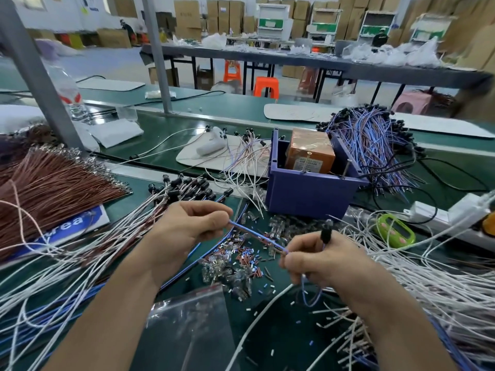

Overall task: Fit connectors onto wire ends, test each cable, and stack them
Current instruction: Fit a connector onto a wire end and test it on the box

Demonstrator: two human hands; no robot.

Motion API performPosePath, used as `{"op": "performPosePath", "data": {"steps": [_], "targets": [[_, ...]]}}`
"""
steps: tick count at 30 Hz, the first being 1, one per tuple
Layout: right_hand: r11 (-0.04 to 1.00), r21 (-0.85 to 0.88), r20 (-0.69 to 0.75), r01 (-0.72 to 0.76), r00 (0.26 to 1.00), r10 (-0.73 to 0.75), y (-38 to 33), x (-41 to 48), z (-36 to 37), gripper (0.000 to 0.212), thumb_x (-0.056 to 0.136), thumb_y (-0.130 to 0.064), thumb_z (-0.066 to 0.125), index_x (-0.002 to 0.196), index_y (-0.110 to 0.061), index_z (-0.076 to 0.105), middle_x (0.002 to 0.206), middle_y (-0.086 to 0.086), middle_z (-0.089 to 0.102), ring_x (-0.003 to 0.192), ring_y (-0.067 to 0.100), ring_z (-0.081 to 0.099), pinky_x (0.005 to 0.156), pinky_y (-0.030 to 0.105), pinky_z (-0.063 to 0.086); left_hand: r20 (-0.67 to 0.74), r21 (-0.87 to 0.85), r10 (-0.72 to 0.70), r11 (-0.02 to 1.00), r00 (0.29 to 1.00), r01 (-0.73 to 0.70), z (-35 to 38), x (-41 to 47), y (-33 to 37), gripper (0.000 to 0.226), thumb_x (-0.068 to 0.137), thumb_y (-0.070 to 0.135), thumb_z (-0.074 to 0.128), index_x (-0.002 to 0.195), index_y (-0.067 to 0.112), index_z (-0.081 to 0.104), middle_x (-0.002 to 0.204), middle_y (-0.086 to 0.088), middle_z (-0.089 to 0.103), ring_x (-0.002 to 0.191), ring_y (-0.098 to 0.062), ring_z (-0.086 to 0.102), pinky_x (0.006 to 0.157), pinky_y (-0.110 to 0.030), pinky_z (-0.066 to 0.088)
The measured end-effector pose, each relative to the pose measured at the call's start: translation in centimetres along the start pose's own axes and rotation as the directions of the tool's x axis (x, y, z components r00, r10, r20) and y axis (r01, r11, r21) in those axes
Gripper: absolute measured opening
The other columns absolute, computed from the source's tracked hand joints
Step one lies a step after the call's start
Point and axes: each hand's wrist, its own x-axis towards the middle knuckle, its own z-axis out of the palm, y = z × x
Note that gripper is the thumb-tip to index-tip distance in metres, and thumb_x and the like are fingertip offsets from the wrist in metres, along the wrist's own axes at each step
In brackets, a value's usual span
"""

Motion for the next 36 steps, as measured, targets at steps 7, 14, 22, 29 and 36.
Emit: {"op": "performPosePath", "data": {"steps": [7, 14, 22, 29, 36], "targets": [[0.997, 0.072, 0.038, 0.031, 0.999, -0.034, 0.2, 0.5, 1.3, 0.026, 0.067, -0.019, 0.076, 0.093, -0.022, 0.079, 0.068, 0.006, 0.070, 0.050, 0.012, 0.039, 0.045, 0.020, 0.031, 0.097, 0.121, 0.028, 0.992, 0.995, -0.040, 1.5, -0.1, -0.3, 0.028, 0.059, 0.004, 0.092, 0.083, 0.014, 0.083, 0.071, -0.011, 0.074, 0.061, -0.015, 0.066, 0.060, -0.020, 0.054], [0.996, 0.069, 0.064, 0.053, 0.996, -0.057, 0.3, 0.7, 2.1, 0.020, 0.070, -0.020, 0.077, 0.090, -0.024, 0.079, 0.071, 0.010, 0.074, 0.056, 0.018, 0.045, 0.048, 0.019, 0.033, 0.157, 0.154, 0.039, 0.986, 0.987, -0.063, 2.2, -0.3, -0.5, 0.021, 0.066, 0.020, 0.087, 0.086, 0.017, 0.084, 0.082, -0.020, 0.077, 0.071, -0.021, 0.070, 0.073, -0.032, 0.055], [0.966, 0.237, -0.118, 0.107, 0.990, -0.080, 0.6, 0.8, 1.6, 0.016, 0.075, 0.007, 0.076, 0.077, -0.008, 0.077, 0.064, 0.014, 0.068, 0.048, 0.008, 0.051, 0.044, 0.014, 0.035, -0.227, -0.153, 0.086, 0.981, 0.970, -0.123, 0.8, 0.3, -0.1, 0.025, 0.055, 0.026, 0.087, 0.079, 0.021, 0.084, 0.082, -0.010, 0.079, 0.067, -0.013, 0.074, 0.061, -0.018, 0.054], [0.937, 0.329, -0.266, 0.119, 0.964, -0.030, 0.5, 1.2, 1.5, 0.008, 0.083, -0.001, 0.076, 0.080, -0.009, 0.076, 0.068, 0.016, 0.069, 0.044, 0.009, 0.038, 0.042, 0.017, 0.031, -0.033, 0.174, 0.139, 0.976, 0.990, -0.131, 4.8, -0.7, -0.4, 0.012, 0.077, 0.018, 0.085, 0.087, 0.025, 0.085, 0.107, 0.010, 0.079, 0.105, -0.005, 0.072, 0.086, -0.020, 0.056], [0.850, 0.505, -0.327, 0.149, 0.945, 0.028, 0.1, 1.1, 0.9, 0.014, 0.083, 0.005, 0.074, 0.089, 0.016, 0.067, 0.065, 0.019, 0.066, 0.033, 0.004, 0.051, 0.034, 0.013, 0.038, -0.003, -0.070, -0.039, 0.997, 0.999, 0.039, 10.1, -0.3, -0.5, 0.017, 0.089, 0.007, 0.072, 0.086, 0.018, 0.084, 0.091, -0.012, 0.080, 0.082, -0.021, 0.075, 0.080, -0.031, 0.061]]}}
